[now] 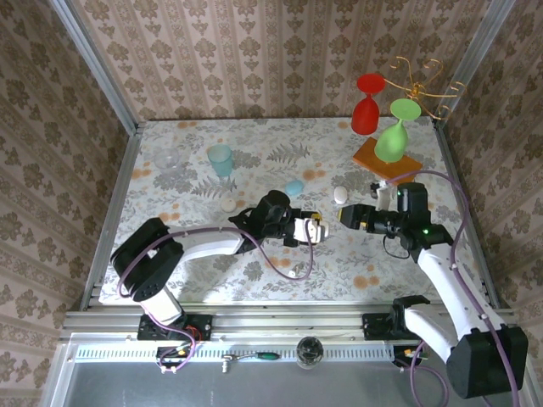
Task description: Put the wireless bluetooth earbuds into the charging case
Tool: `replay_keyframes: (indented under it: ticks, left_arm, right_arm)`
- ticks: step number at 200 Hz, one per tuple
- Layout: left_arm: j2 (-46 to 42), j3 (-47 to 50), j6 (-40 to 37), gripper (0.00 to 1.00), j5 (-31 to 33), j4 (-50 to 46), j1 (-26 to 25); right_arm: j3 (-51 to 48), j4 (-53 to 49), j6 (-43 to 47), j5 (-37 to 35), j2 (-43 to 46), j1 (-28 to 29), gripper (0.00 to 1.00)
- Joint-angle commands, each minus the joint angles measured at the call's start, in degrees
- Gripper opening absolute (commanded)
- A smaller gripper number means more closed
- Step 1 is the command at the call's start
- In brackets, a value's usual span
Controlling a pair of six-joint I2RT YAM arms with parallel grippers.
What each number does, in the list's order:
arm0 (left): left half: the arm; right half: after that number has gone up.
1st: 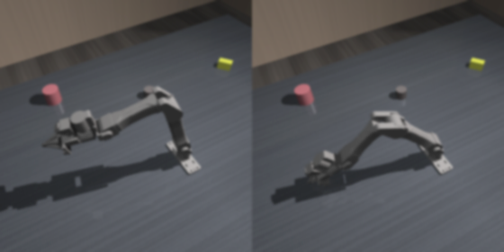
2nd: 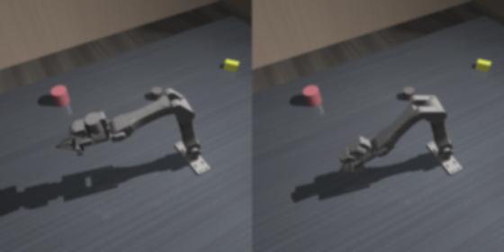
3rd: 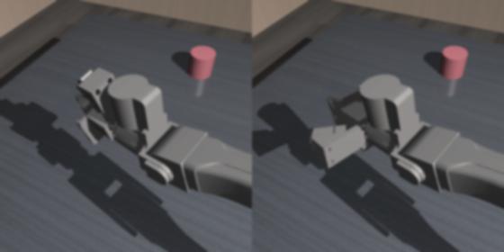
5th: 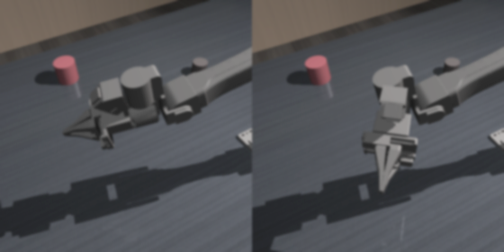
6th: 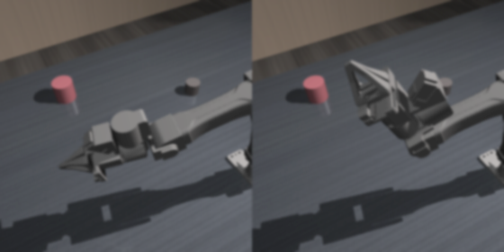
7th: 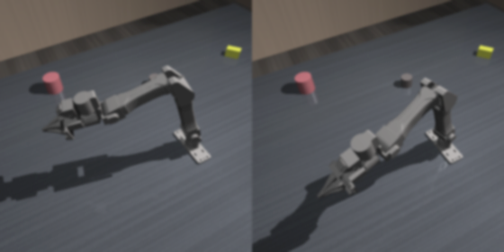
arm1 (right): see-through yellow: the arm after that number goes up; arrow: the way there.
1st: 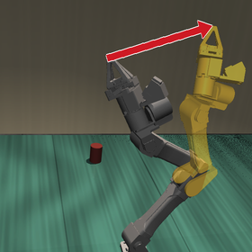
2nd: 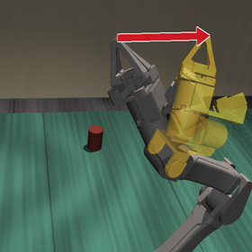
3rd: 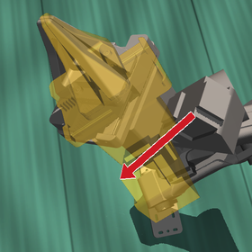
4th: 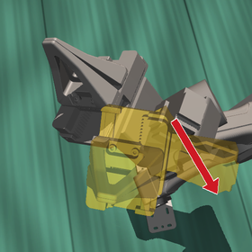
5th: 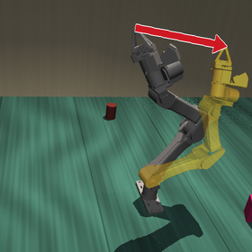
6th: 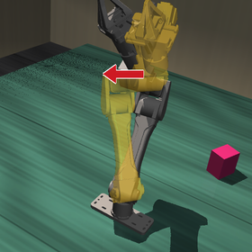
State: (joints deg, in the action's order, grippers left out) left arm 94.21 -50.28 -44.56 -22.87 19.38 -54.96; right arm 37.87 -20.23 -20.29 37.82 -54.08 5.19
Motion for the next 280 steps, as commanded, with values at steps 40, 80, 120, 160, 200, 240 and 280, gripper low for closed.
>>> replay_keyframes:
  ticks: [40,80,120,160,200,240,280]
  left_arm:
    - [-4.2,3.0,-0.8,0.39,-4.4,4.2,0.8]
    - [-4.7,4.1,0.6,0.39,-4.2,6.2,0.8]
    - [-4.5,4.1,1.7,0.39,-4.0,6.4,0.9]
    - [-4.5,4.6,3.0,0.39,-3.7,6.9,1.2]
    - [-5.2,5.5,8.0,0.51,-4.2,10.2,2.1]
    - [-8.8,10.1,21.3,0.8,-7.1,19.4,4.6]
    - [-13.4,16.6,41.4,0.8,-15.7,31.8,9.7]
  right_arm:
    - [5.1,-2.3,4.0,0.9,-7.3,8.4,0.75]
    - [6.8,-1.6,4.8,2.1,-11.9,11.2,0.66]
    - [7.3,-1.8,5.5,2.3,-13.4,11.9,0.49]
    - [7.5,-1.2,5.4,1.9,-12.7,11.9,0.25]
    - [7.1,1.4,6.3,1.6,-11.1,11.9,0.22]
    - [6.7,3.9,11.1,-0.1,-8.0,11.9,0.19]
    - [6.2,11.5,13.2,4.4,-3.6,11.9,0.18]
